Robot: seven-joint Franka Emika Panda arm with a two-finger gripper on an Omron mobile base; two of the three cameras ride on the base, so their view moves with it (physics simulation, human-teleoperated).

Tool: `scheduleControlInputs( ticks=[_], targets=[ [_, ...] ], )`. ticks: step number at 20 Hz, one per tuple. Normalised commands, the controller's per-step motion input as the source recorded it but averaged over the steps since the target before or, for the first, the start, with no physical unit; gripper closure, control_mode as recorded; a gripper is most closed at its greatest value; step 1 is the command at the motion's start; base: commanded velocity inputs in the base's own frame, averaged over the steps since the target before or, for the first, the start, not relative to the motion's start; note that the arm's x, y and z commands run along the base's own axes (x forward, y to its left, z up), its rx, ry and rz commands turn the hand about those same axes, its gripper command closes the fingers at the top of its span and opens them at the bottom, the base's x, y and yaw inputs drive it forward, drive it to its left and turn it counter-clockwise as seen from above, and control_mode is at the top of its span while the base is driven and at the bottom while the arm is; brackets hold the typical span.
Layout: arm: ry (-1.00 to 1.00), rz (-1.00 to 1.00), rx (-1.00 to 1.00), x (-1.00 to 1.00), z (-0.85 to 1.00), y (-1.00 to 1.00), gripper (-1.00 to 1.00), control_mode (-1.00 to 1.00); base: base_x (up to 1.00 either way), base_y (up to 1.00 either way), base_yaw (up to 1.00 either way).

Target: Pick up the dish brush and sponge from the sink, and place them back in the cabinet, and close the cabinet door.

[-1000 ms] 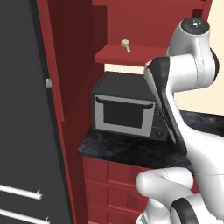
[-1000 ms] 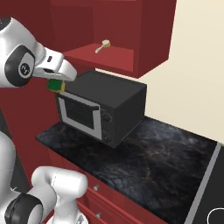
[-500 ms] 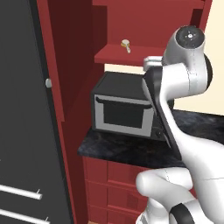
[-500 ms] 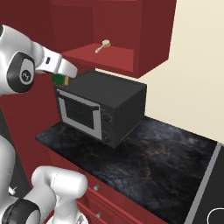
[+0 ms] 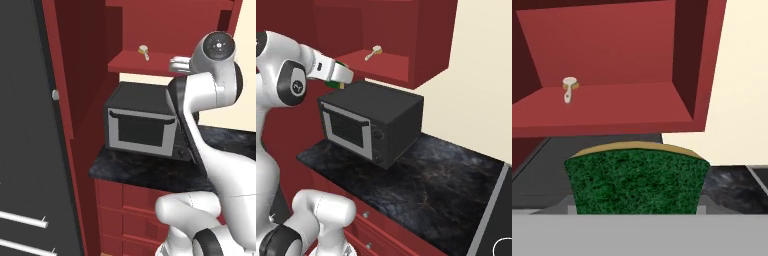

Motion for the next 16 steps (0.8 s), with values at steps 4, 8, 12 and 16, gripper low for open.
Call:
scheduleControlInputs(
  ticks=[4, 8, 12, 16],
  targets=[
    [-0.01, 0.00, 0.00, 0.37, 0.21, -0.14, 1.00, -1.00, 0.00, 0.00, 0.00],
    [0.00, 0.00, 0.00, 0.43, 0.09, -0.03, 1.00, -1.00, 0.00, 0.00, 0.00],
    [0.00, 0.00, 0.00, 0.41, 0.00, -0.08, 1.00, -1.00, 0.00, 0.00, 0.00],
    [-0.02, 0.00, 0.00, 0.37, 0.00, -0.25, 1.00, -1.00, 0.00, 0.00, 0.00]
  ],
)
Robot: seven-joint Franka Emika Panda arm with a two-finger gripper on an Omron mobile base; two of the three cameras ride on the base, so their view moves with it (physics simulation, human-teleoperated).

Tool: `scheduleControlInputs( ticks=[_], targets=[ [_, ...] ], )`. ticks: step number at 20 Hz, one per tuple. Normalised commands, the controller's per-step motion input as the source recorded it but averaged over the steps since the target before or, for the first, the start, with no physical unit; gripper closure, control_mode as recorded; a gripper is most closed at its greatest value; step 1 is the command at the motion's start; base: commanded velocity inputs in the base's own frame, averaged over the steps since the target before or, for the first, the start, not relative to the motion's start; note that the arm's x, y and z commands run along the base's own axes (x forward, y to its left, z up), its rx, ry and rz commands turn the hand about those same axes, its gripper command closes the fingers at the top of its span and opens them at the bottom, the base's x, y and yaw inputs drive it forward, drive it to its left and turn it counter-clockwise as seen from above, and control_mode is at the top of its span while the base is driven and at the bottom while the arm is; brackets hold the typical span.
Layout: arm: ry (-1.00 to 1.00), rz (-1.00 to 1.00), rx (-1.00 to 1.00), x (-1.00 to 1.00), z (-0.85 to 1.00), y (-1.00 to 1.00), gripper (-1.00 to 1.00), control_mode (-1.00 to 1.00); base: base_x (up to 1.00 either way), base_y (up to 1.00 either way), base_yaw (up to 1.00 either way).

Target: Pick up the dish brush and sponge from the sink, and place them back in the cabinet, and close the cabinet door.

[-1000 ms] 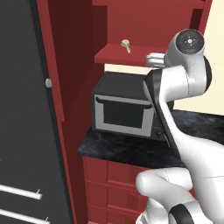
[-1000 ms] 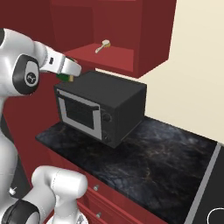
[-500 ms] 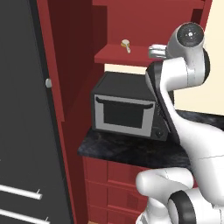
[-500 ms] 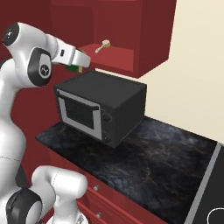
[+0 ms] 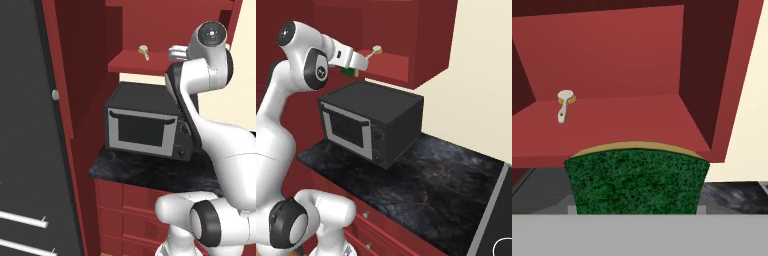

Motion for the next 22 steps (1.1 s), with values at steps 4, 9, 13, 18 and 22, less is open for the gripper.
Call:
scheduleControlInputs(
  ticks=[4, 9, 13, 18, 22],
  targets=[
    [-0.01, 0.00, 0.00, 0.38, 0.00, -0.24, 1.00, -1.00, 0.00, 0.00, 0.00],
    [0.00, 0.00, 0.00, 0.39, 0.00, -0.08, 1.00, -1.00, 0.00, 0.00, 0.00],
    [0.00, 0.00, 0.00, 0.33, 0.00, -0.06, 1.00, -1.00, 0.00, 0.00, 0.00],
    [0.00, 0.00, 0.00, 0.26, 0.00, -0.07, 1.00, -1.00, 0.00, 0.00, 0.00],
    [0.00, 0.00, 0.00, 0.16, 0.00, -0.05, 1.00, -1.00, 0.00, 0.00, 0.00]
  ],
)
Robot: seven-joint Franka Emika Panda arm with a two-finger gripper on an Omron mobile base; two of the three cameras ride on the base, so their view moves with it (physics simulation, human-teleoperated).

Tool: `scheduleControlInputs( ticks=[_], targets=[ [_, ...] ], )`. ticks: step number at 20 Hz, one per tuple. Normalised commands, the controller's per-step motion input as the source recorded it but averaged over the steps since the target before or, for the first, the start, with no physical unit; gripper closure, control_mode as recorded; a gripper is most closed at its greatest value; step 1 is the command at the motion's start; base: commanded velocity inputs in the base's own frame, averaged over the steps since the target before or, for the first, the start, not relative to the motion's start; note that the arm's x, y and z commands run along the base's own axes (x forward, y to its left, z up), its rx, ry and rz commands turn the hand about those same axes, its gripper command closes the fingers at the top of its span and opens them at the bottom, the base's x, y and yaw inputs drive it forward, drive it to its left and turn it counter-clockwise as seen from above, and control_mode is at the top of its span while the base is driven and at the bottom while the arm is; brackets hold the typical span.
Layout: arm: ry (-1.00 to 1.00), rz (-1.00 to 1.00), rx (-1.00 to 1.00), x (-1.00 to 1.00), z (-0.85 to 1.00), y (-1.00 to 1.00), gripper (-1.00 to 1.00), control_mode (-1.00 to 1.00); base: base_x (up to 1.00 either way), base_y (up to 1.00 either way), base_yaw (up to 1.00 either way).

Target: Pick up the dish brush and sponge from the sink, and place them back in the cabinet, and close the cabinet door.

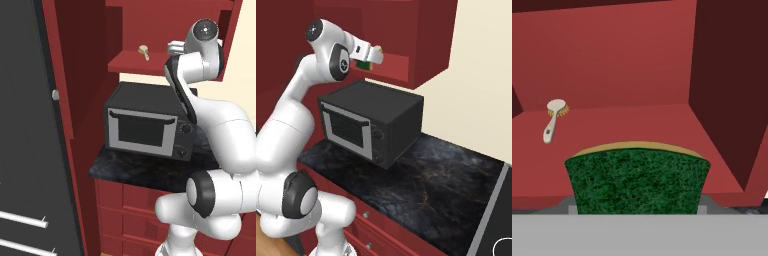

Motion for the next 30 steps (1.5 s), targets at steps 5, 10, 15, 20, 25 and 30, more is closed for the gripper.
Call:
scheduleControlInputs(
  ticks=[5, 10, 15, 20, 25, 30],
  targets=[
    [0.00, 0.00, 0.00, 0.09, -0.03, -0.02, 1.00, -1.00, 0.00, 0.00, 0.00],
    [0.00, 0.00, 0.00, 0.03, -0.05, 0.00, 1.00, -1.00, 0.00, 0.00, 0.00],
    [0.00, 0.00, 0.00, 0.06, -0.05, 0.00, 1.00, -1.00, 0.00, 0.00, 0.00],
    [0.00, 0.00, 0.00, 0.10, -0.04, 0.00, 1.00, -1.00, 0.00, 0.00, 0.00],
    [0.00, 0.00, 0.00, 0.20, -0.04, -0.07, 1.00, -1.00, 0.00, 0.00, 0.00],
    [0.00, 0.00, 0.00, 0.28, -0.11, -0.09, 1.00, -1.00, 0.00, 0.00, 0.00]
  ],
)
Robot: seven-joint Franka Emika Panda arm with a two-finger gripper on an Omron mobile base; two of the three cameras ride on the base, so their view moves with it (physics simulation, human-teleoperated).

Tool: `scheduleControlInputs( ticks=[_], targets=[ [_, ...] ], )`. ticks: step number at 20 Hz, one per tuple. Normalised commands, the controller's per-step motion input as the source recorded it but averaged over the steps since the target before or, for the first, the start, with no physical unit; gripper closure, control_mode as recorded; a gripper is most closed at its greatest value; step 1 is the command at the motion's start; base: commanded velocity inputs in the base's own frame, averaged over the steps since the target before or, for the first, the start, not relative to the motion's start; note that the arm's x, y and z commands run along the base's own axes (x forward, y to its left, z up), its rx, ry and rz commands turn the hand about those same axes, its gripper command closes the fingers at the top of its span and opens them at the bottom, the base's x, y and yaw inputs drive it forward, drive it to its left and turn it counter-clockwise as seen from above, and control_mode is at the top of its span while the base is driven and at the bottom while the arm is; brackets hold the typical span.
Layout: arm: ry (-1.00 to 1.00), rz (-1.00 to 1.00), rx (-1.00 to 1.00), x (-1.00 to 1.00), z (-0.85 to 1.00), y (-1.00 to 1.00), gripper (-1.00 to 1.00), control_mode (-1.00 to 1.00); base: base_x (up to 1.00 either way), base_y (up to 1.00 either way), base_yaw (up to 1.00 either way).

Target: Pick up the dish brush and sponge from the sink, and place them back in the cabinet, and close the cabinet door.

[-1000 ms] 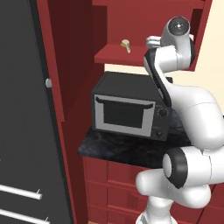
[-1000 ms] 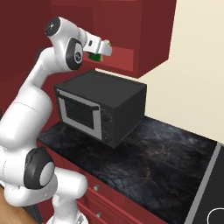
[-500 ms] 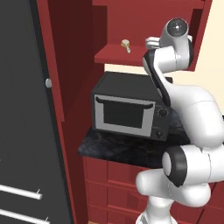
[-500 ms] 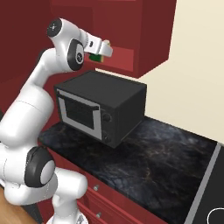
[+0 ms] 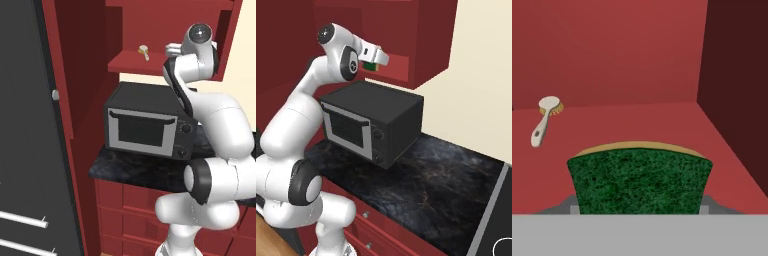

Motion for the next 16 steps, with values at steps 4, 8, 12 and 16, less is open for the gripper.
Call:
scheduleControlInputs(
  ticks=[4, 8, 12, 16],
  targets=[
    [0.00, 0.00, 0.00, 0.27, -0.08, -0.09, 1.00, -1.00, 0.00, 0.00, 0.00],
    [0.00, 0.00, 0.00, 0.27, -0.05, -0.10, 1.00, -1.00, 0.00, 0.00, 0.00],
    [0.00, 0.00, 0.00, 0.27, 0.00, -0.11, 1.00, -1.00, 0.00, 0.00, 0.00],
    [0.00, 0.00, 0.00, 0.24, 0.00, -0.08, 1.00, -1.00, 0.00, 0.00, 0.00]
  ],
)
